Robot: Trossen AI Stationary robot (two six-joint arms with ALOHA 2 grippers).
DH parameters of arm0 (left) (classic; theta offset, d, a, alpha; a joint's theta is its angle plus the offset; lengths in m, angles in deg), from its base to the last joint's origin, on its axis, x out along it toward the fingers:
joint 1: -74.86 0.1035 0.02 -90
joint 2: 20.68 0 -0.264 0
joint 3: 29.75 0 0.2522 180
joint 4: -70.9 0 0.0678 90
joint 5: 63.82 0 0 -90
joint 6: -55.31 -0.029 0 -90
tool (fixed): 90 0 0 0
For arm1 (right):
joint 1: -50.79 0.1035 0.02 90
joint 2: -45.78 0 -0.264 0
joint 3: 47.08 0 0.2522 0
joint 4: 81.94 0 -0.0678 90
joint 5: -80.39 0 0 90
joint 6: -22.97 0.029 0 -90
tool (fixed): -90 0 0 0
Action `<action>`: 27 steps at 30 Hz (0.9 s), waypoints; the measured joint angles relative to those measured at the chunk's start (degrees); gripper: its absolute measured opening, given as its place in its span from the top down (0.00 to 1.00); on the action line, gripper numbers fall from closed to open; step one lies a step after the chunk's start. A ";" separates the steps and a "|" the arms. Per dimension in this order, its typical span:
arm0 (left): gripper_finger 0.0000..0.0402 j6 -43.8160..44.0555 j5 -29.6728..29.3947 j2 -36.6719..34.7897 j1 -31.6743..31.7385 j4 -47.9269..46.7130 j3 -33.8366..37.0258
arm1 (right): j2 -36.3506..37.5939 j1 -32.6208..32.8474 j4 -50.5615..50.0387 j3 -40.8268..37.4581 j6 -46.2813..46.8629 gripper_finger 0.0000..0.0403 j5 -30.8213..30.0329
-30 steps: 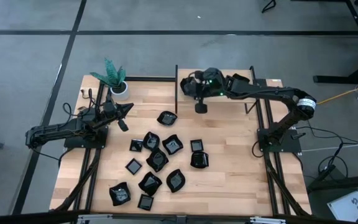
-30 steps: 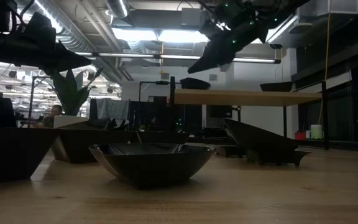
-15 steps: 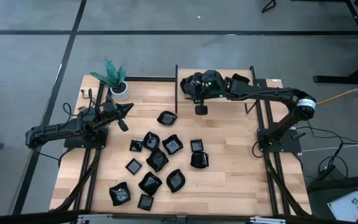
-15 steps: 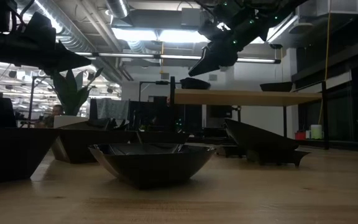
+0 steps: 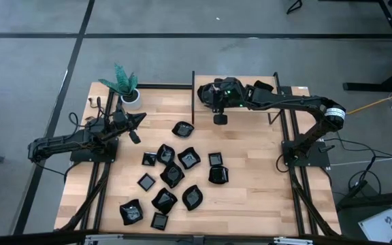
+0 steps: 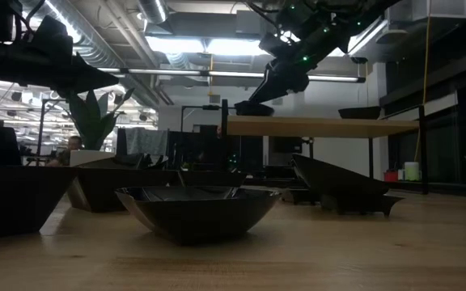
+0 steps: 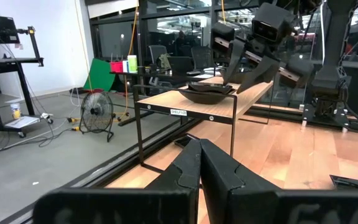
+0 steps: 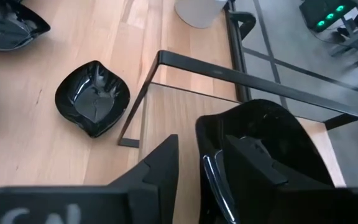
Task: Pick & Place Mini shaped plates
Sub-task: Stack the black leaf-shaped plate on top of the black leaf-shaped plate on the shelf
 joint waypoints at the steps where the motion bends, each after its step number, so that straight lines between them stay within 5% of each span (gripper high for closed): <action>1: 0.99 -0.01 0.01 0.00 0.01 0.00 -0.01 | 0.00 0.00 0.06 0.00 -0.17 0.70 0.00; 14: 0.99 -0.01 0.00 0.00 -0.01 0.00 -0.01 | -0.22 -0.02 0.13 0.00 -0.27 0.98 0.02; 27: 0.99 -0.01 0.00 0.01 0.01 0.01 -0.01 | 2.61 -0.04 0.09 0.00 -4.41 0.98 0.17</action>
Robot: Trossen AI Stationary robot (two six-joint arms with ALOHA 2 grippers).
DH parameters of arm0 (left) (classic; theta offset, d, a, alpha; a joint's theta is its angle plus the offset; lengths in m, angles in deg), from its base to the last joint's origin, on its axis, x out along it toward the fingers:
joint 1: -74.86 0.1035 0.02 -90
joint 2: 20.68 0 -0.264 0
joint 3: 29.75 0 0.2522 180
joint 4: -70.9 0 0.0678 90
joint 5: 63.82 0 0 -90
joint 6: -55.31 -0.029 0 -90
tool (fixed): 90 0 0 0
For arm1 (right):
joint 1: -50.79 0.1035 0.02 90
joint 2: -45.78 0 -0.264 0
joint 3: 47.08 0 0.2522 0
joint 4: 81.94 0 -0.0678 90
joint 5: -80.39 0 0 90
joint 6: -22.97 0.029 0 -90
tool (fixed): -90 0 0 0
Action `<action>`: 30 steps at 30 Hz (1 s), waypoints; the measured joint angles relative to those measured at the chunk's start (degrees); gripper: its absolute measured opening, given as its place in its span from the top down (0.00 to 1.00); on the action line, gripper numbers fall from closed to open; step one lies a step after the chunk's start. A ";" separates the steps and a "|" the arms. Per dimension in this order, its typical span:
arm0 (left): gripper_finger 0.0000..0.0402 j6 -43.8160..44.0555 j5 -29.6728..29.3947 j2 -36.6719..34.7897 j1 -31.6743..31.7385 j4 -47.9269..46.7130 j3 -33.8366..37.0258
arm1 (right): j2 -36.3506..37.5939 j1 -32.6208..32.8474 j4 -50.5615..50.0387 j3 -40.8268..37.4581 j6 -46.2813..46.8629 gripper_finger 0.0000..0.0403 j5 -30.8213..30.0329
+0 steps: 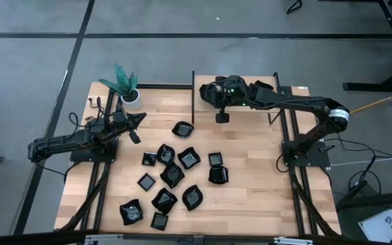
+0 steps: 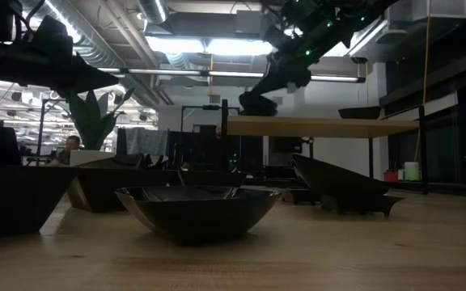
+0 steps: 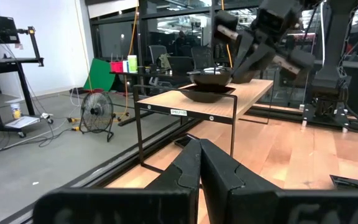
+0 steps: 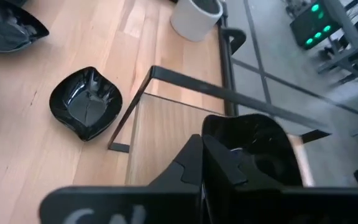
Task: Pick & Place Mini shaped plates
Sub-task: Stack the black leaf-shaped plate on top of the black leaf-shaped plate on the shelf
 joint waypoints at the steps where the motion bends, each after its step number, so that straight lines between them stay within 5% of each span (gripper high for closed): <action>1: 0.99 0.00 0.00 0.00 -0.02 -0.02 0.00 | 0.70 0.00 -0.35 0.00 -0.68 0.99 0.25; 7: 0.99 0.00 0.00 -0.01 -0.02 -0.02 0.00 | 4.45 -1.15 -5.52 0.00 -6.18 0.99 6.13; 17: 0.99 0.00 0.01 0.00 -0.01 -0.01 0.02 | 4.80 -5.54 -9.92 0.00 -31.99 1.00 16.61; 23: 0.99 0.00 0.00 -0.01 0.00 0.00 0.01 | 4.80 -10.36 -12.54 0.00 -36.40 1.00 33.01; 30: 0.99 0.00 0.00 -0.01 -0.02 0.00 0.00 | 4.80 -15.02 -13.30 0.00 -38.16 1.00 42.31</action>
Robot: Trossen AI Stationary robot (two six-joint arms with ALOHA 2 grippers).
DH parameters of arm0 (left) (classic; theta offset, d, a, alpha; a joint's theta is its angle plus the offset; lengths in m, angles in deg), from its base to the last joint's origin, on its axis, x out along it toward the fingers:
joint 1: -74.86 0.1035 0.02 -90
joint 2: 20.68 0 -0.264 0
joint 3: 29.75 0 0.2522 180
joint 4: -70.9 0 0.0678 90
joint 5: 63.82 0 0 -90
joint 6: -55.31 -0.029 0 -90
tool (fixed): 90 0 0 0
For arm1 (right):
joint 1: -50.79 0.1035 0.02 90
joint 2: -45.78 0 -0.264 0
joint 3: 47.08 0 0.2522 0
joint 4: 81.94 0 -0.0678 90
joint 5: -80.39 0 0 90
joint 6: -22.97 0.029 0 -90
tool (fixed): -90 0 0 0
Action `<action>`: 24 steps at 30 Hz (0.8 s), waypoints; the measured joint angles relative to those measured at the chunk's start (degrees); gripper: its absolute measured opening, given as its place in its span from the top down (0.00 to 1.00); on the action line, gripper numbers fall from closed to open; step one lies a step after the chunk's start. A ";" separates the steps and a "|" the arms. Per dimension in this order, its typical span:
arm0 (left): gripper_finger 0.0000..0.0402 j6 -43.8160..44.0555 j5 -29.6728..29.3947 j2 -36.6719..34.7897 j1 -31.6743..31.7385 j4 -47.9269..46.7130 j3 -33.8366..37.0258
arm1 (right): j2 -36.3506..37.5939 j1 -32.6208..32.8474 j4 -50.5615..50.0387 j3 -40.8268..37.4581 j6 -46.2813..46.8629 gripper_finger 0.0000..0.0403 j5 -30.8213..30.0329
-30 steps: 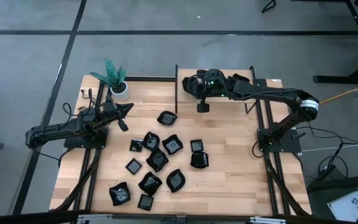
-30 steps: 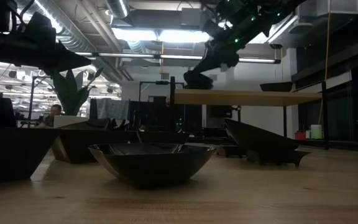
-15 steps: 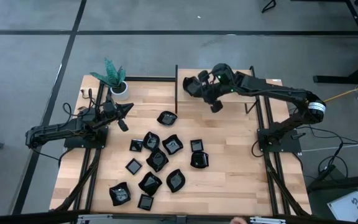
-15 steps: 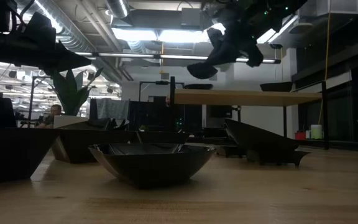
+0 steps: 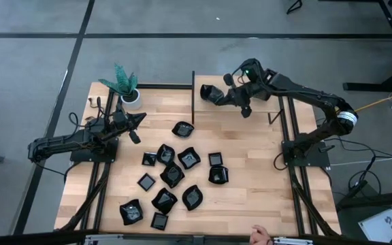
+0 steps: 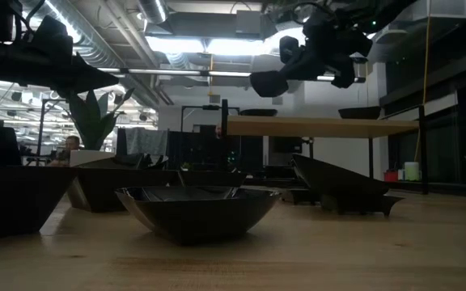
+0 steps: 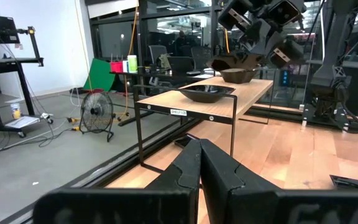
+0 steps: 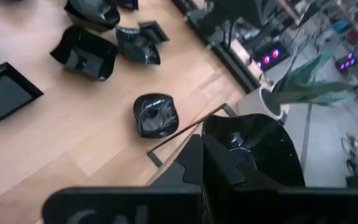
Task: Pick & Place Mini shaped plates
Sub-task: Stack the black leaf-shaped plate on top of the black leaf-shaped plate on the shelf
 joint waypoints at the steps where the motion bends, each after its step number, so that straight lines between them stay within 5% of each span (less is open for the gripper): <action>1: 0.99 0.00 0.00 -0.01 0.01 -0.01 0.00 | 0.00 -0.30 0.24 0.00 -0.51 1.00 0.80; 24: 0.99 0.00 0.00 0.01 0.02 0.00 0.00 | -6.55 -4.69 6.74 0.00 -0.66 1.00 6.15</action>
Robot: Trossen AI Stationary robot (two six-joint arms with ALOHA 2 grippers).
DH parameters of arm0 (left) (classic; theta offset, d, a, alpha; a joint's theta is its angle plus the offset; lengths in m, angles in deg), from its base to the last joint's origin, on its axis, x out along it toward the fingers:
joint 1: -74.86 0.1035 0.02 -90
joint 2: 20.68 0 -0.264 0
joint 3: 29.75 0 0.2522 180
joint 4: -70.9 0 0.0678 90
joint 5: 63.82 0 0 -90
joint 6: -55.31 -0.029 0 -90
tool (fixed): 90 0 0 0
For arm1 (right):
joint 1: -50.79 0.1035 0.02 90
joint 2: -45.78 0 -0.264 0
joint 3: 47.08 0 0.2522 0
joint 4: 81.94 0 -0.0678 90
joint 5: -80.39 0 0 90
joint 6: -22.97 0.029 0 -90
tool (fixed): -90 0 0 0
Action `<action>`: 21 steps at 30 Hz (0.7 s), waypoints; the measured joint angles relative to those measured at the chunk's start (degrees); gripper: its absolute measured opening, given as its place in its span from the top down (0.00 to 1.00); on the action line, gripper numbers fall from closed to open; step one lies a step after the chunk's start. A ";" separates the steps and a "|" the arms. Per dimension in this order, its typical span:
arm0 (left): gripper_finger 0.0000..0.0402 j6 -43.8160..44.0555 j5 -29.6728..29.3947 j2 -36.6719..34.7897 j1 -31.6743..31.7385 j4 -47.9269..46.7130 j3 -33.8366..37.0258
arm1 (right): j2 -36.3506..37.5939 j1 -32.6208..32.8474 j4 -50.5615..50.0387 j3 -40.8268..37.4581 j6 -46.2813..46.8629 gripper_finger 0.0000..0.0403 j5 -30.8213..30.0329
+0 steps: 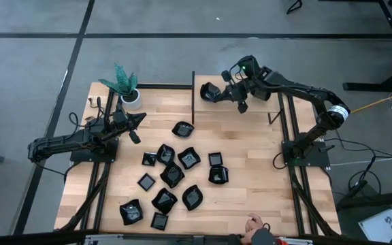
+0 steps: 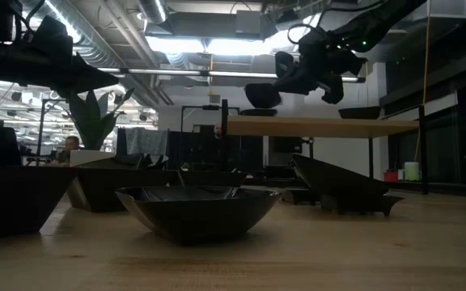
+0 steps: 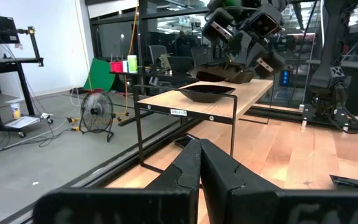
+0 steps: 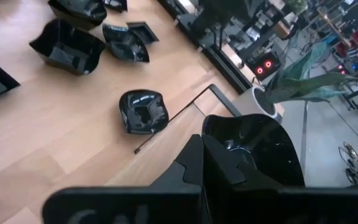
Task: Pick & Place Mini shaped plates
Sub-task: Stack the black leaf-shaped plate on top of the black leaf-shaped plate on the shelf
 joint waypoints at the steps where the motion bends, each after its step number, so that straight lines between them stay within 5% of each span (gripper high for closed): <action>1: 0.99 0.00 0.00 -0.02 -0.02 -0.02 0.02 | -0.15 -0.01 0.13 0.00 -0.01 1.00 0.17; 21: 0.99 0.00 0.00 -0.01 -0.01 -0.01 0.00 | -2.89 -1.37 3.05 0.00 4.57 0.94 -0.46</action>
